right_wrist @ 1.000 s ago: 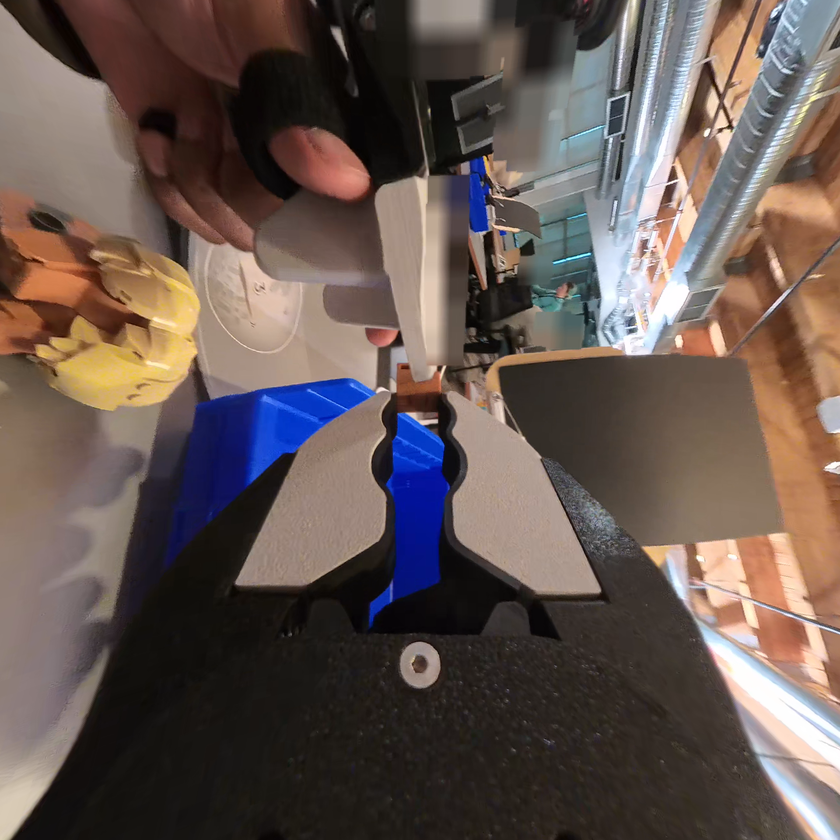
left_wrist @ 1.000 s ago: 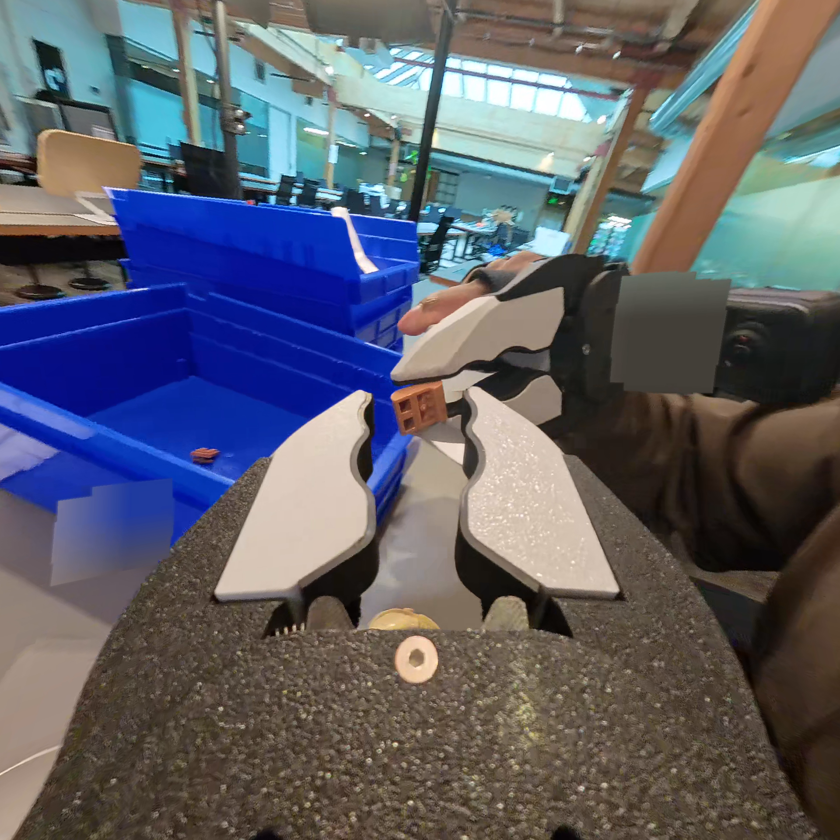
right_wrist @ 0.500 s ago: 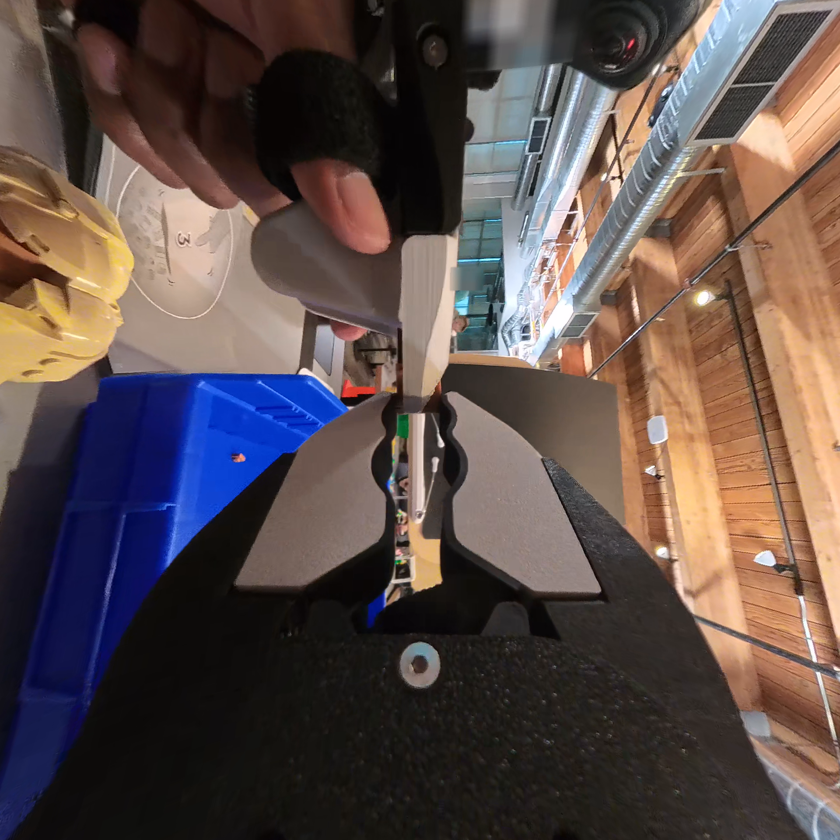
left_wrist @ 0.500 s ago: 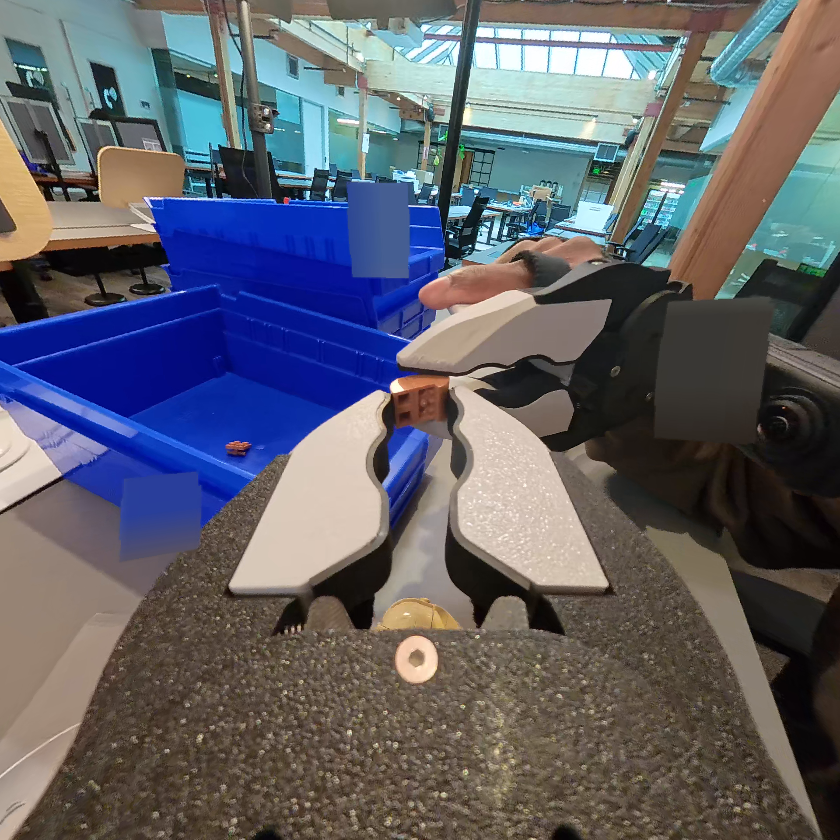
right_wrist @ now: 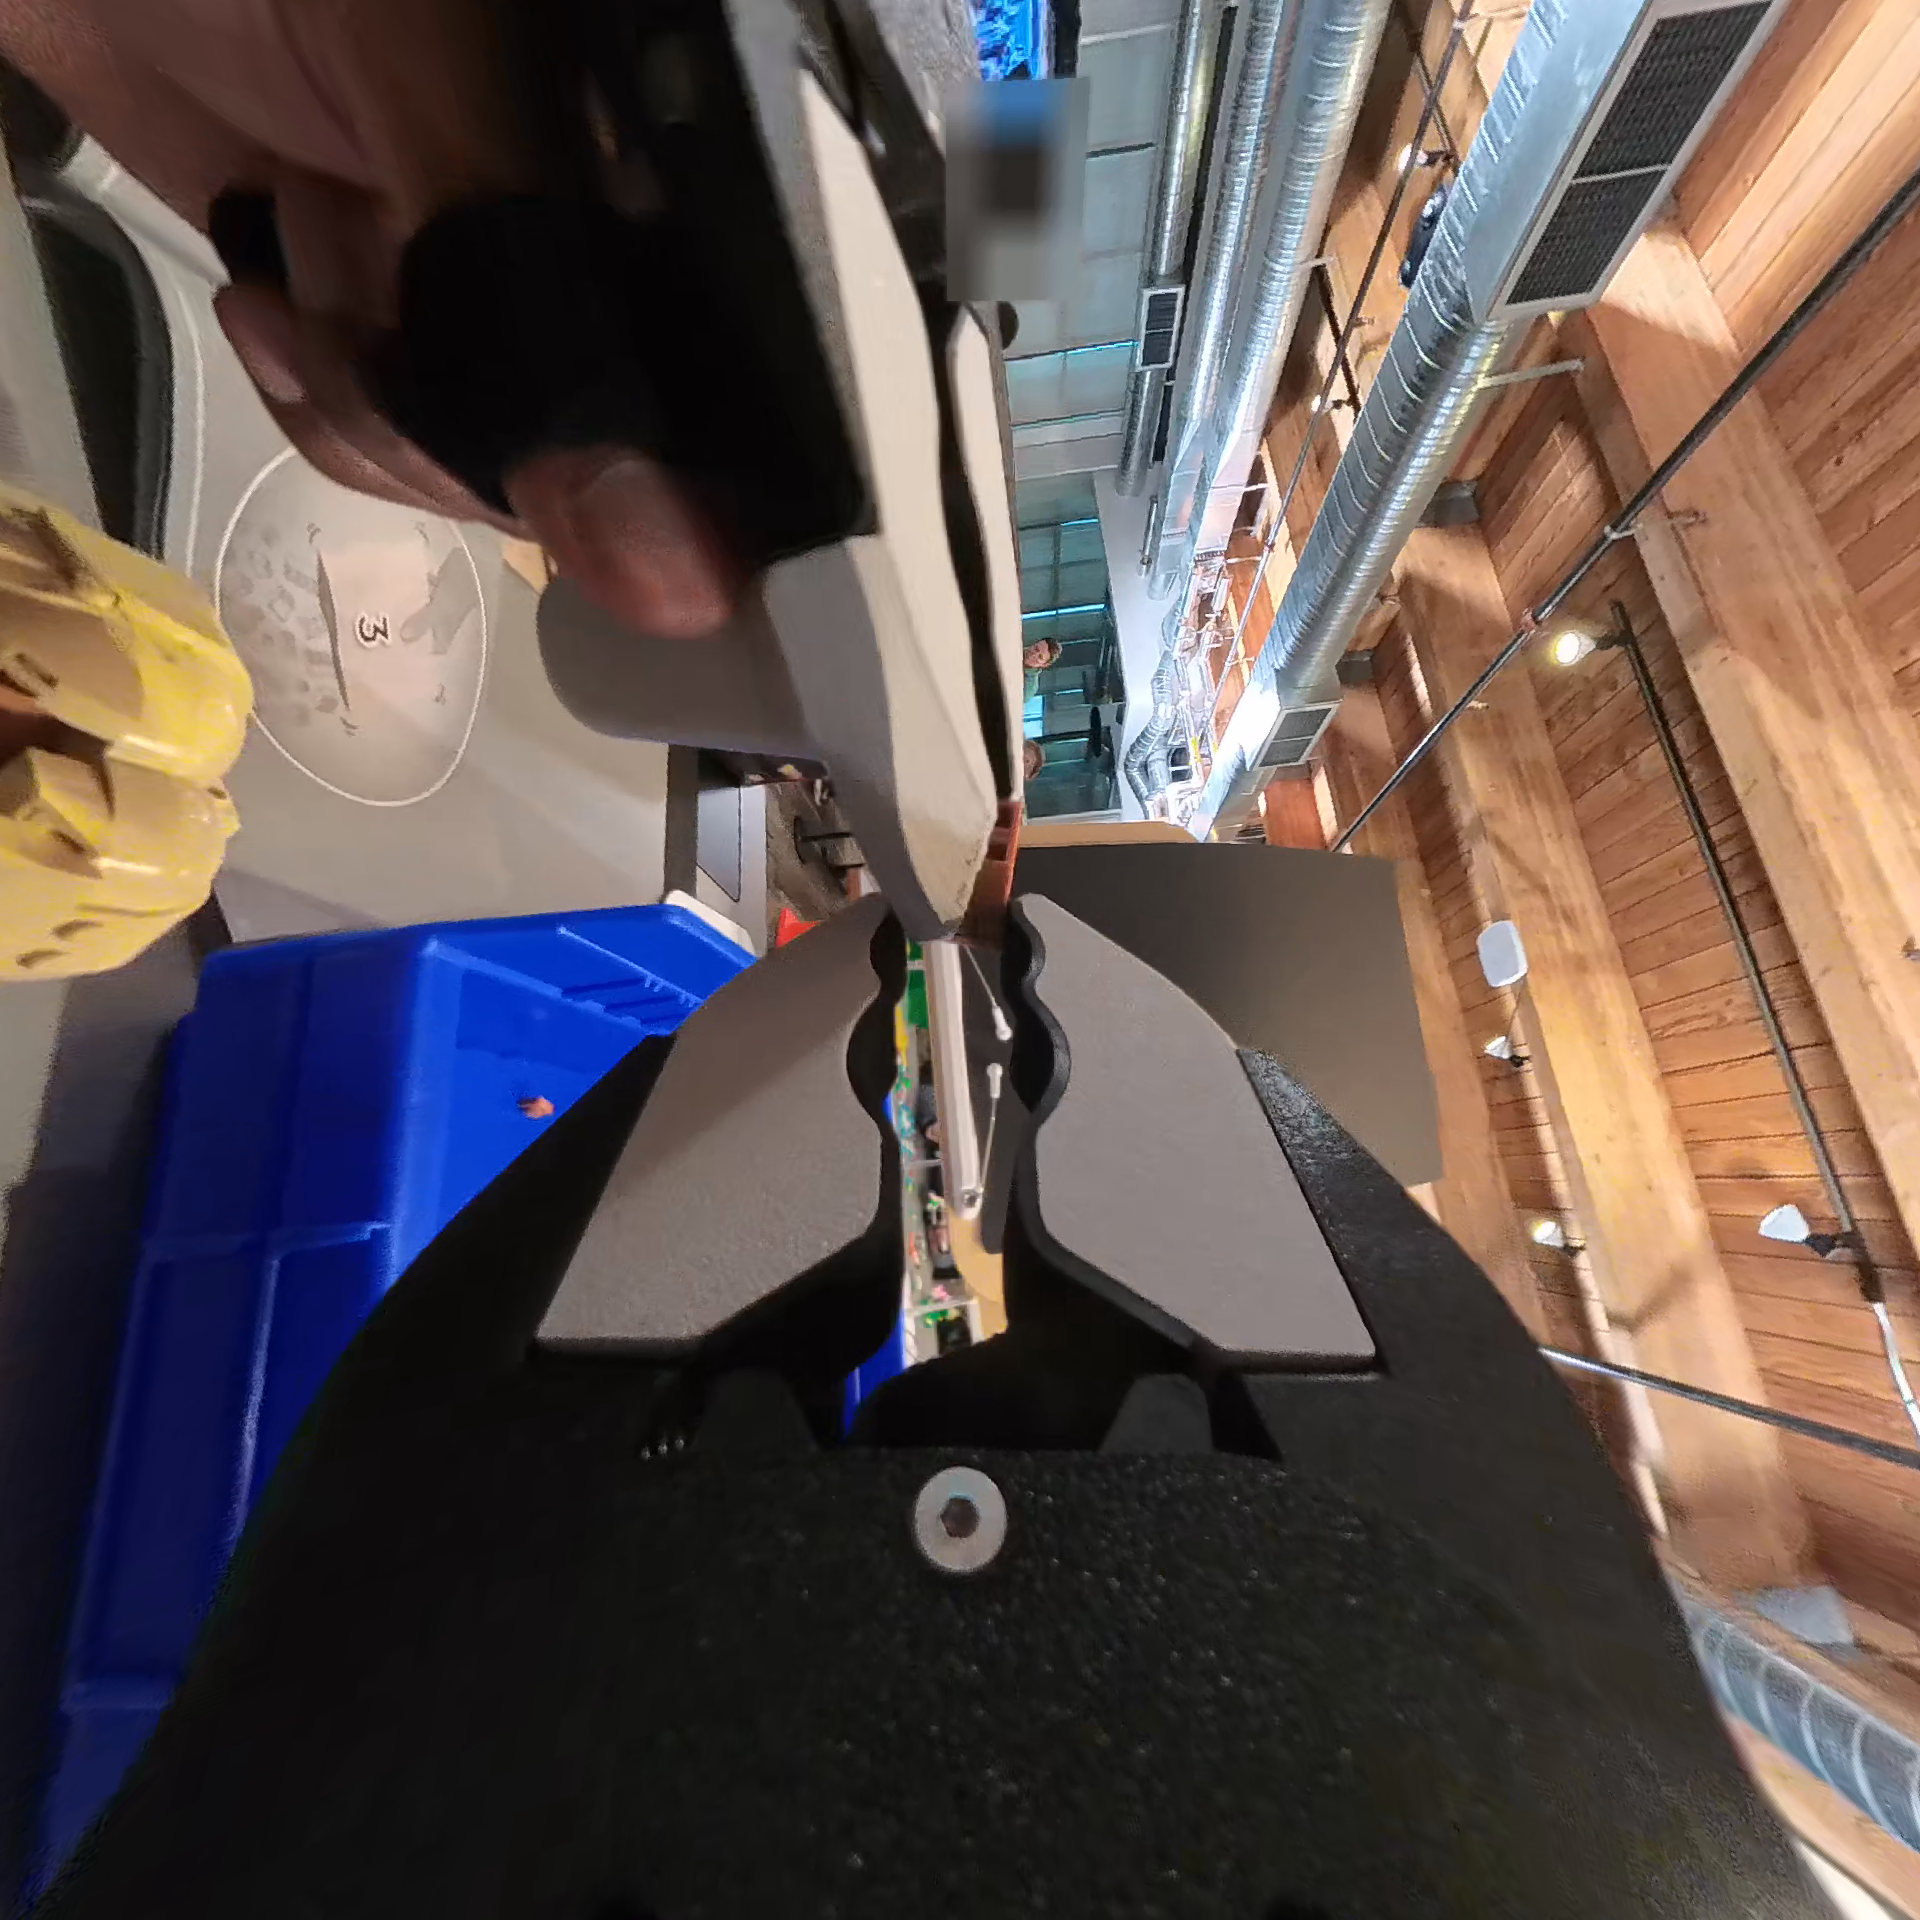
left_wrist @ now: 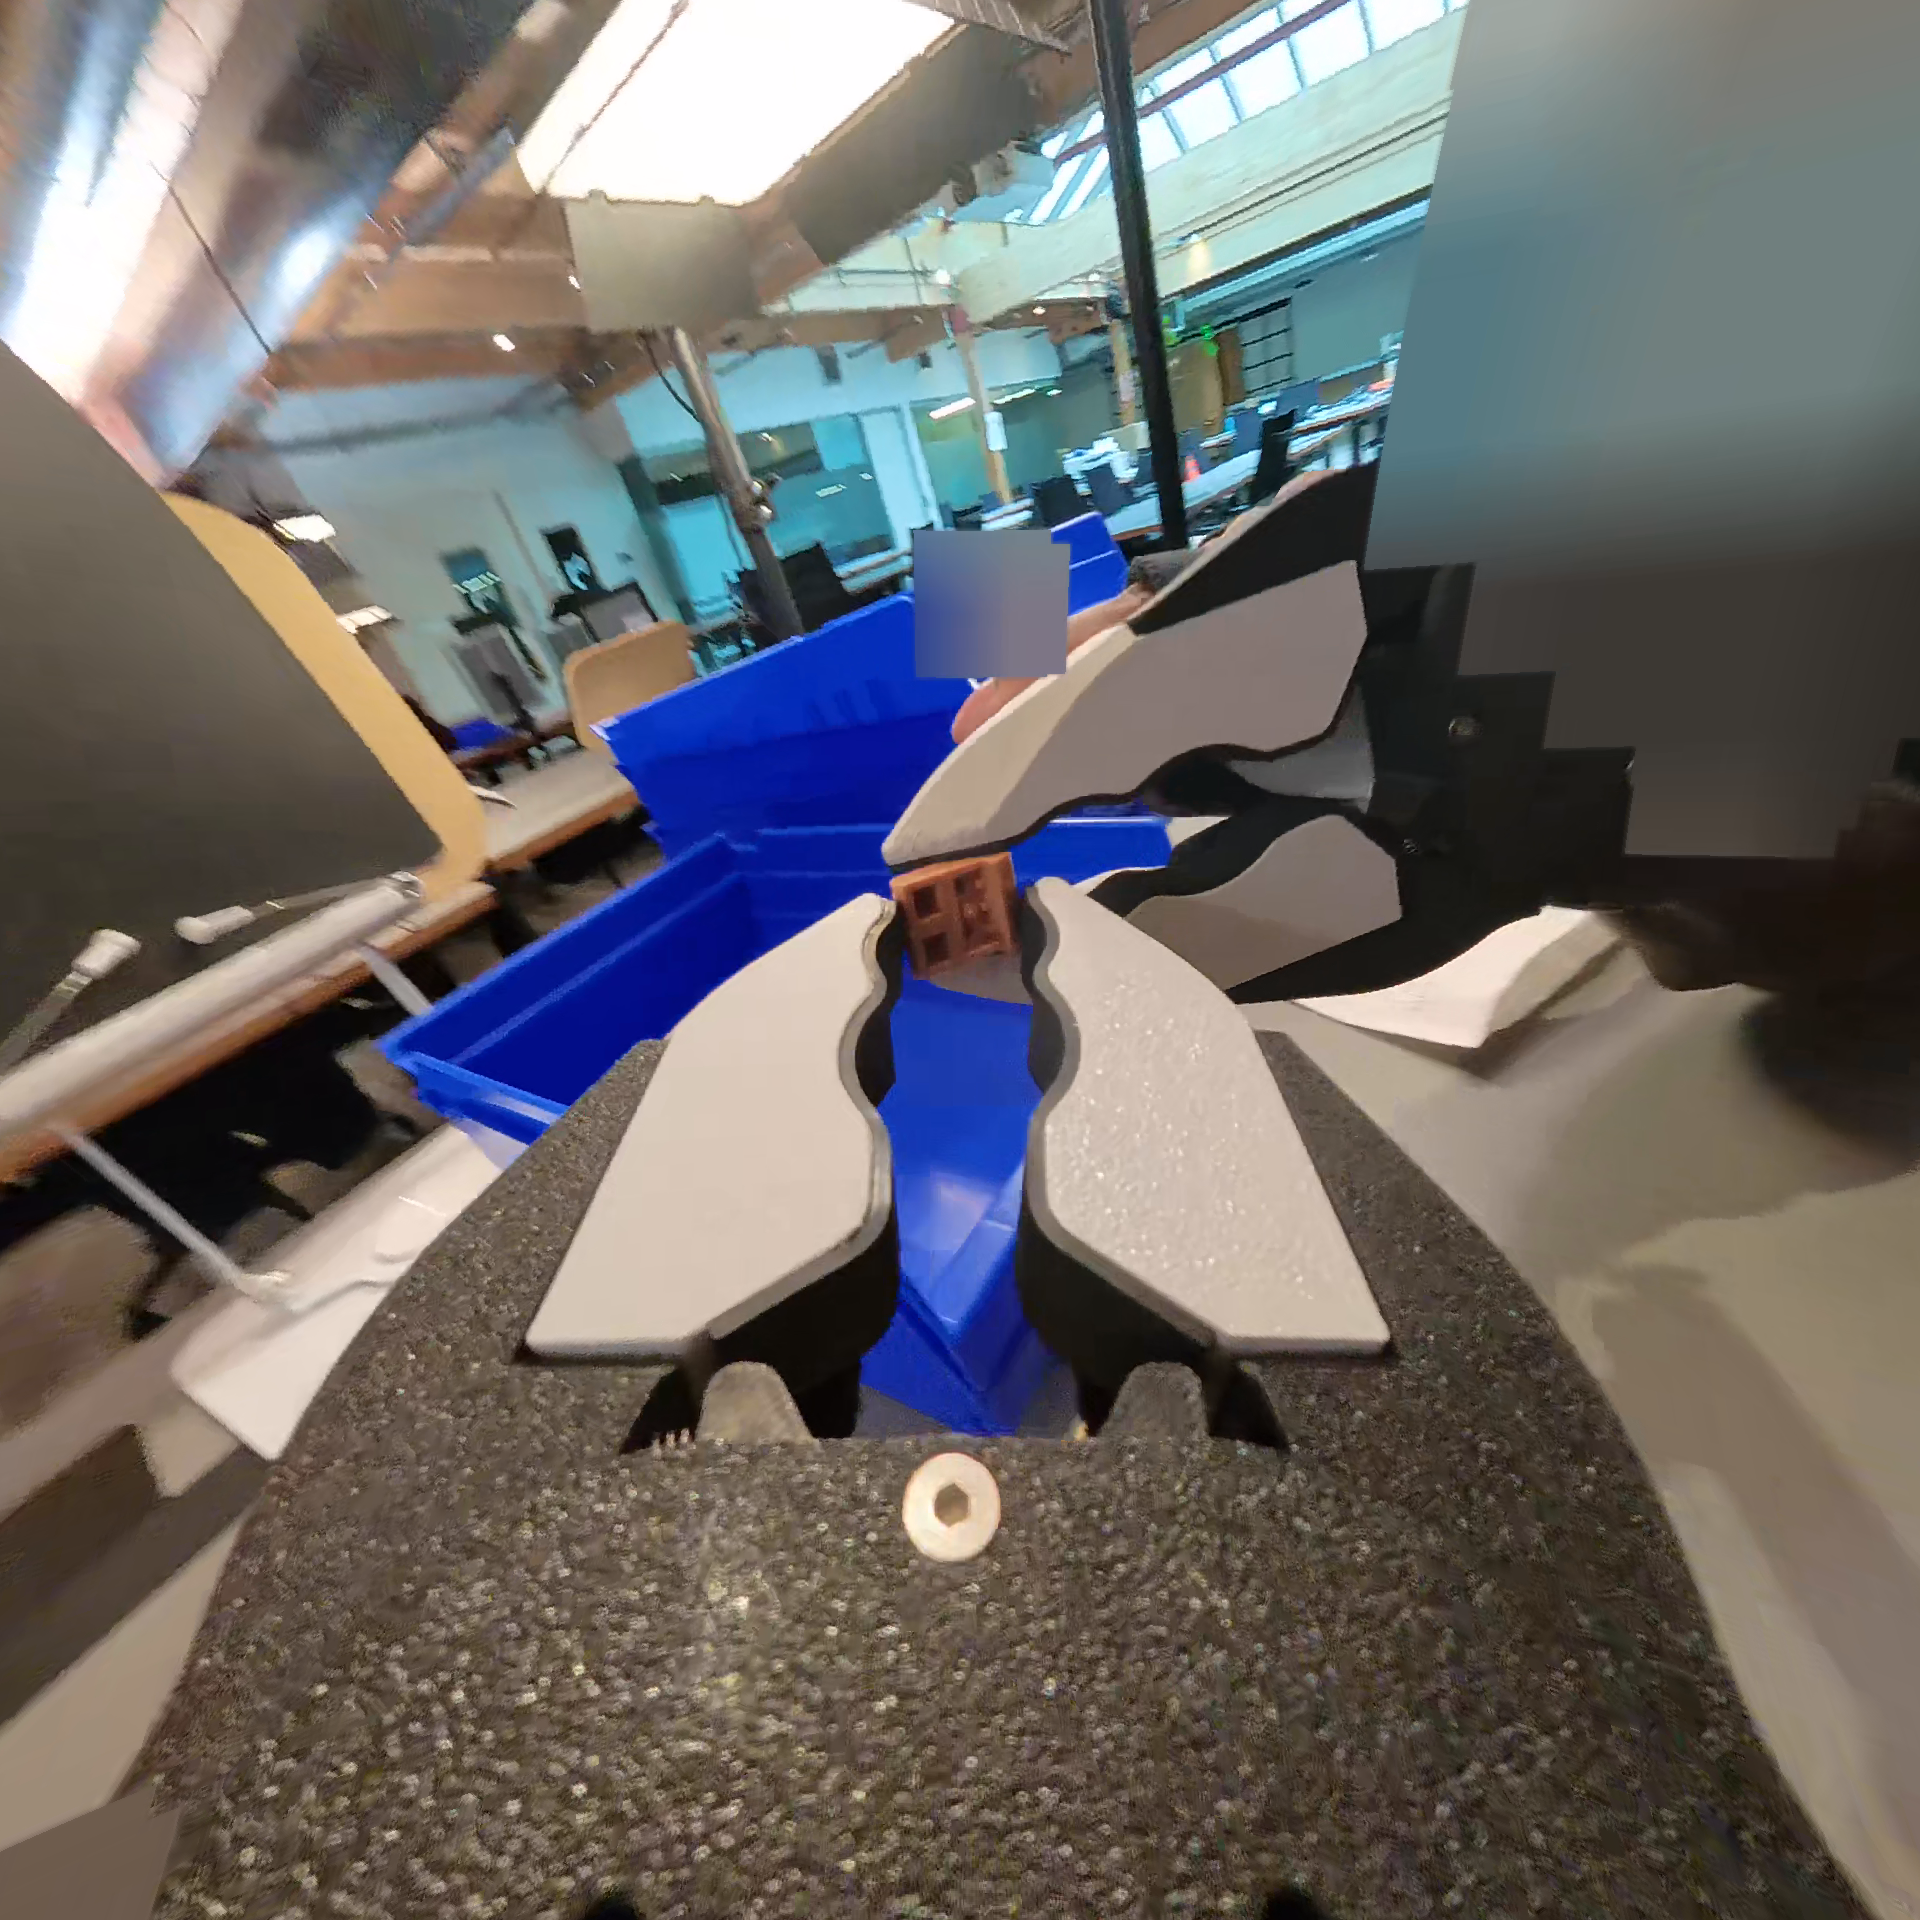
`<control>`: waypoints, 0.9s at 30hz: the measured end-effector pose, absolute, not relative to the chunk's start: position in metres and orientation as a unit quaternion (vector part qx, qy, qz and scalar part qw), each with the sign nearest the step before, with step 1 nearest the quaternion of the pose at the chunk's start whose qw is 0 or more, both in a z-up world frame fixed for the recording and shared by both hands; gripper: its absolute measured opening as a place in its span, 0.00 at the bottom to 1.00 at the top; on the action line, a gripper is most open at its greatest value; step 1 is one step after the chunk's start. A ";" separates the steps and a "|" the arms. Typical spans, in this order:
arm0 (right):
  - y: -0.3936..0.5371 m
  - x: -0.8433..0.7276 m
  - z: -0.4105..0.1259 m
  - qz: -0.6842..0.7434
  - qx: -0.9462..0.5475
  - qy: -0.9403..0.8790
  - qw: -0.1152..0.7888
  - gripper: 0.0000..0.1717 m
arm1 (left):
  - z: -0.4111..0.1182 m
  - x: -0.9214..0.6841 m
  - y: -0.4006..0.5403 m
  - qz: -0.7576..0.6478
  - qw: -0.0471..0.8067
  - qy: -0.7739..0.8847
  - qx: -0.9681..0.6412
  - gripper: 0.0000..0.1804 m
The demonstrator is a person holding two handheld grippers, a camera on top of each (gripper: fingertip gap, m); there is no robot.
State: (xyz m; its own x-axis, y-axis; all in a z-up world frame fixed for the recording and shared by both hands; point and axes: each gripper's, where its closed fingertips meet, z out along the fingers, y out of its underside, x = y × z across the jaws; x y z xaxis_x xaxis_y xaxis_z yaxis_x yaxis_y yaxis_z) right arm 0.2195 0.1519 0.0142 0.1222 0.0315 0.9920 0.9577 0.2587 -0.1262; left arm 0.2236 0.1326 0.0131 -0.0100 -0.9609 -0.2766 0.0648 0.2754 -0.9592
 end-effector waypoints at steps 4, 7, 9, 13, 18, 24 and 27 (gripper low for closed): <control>0.153 0.219 0.014 -0.385 -0.470 -0.524 0.596 0.10 | 0.015 0.222 0.133 -0.384 0.634 0.554 -0.379 0.12; 0.156 0.221 0.014 -0.409 -0.462 -0.522 0.588 0.10 | 0.014 0.224 0.136 -0.387 0.629 0.545 -0.398 0.12; 0.158 0.223 0.013 -0.430 -0.459 -0.519 0.579 0.10 | 0.014 0.224 0.139 -0.373 0.634 0.541 -0.408 0.13; 0.162 0.228 0.015 -0.471 -0.448 -0.507 0.566 0.10 | 0.019 0.220 0.141 -0.304 0.680 0.534 -0.401 0.13; 0.162 0.226 0.018 -0.509 -0.429 -0.500 0.554 0.10 | 0.020 0.218 0.144 -0.279 0.690 0.520 -0.420 0.13; 0.161 0.221 0.018 -0.527 -0.409 -0.500 0.552 0.10 | 0.017 0.220 0.145 -0.302 0.672 0.522 -0.429 0.13; 0.158 0.219 0.020 -0.496 -0.423 -0.494 0.575 0.10 | 0.021 0.218 0.141 -0.314 0.677 0.527 -0.407 0.13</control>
